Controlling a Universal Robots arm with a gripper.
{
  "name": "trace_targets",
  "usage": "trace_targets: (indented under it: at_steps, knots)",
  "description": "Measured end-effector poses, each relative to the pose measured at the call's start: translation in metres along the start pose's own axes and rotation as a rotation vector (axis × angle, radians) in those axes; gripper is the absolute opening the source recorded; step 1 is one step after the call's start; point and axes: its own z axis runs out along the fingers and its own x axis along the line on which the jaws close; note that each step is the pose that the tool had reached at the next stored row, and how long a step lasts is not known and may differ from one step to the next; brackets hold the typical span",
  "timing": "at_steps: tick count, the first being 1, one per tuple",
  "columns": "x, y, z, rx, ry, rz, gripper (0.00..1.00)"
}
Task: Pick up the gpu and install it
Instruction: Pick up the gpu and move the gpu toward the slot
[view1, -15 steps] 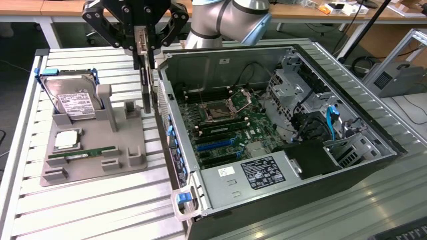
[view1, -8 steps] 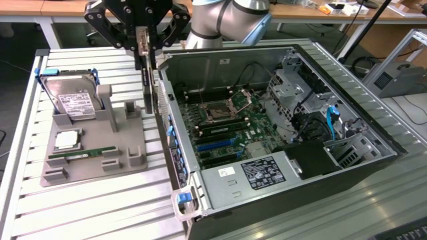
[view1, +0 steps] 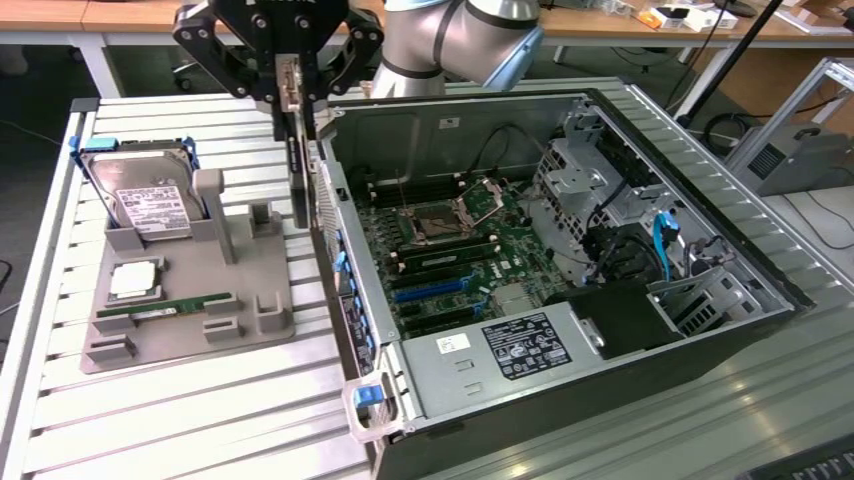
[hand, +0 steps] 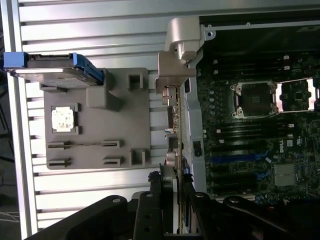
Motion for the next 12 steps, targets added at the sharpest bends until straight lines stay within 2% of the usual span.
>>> trace_targets:
  at_steps: [12]
  knots:
    - [-0.0032, 0.0, 0.002, 0.0035, -0.0001, 0.0, 0.27]
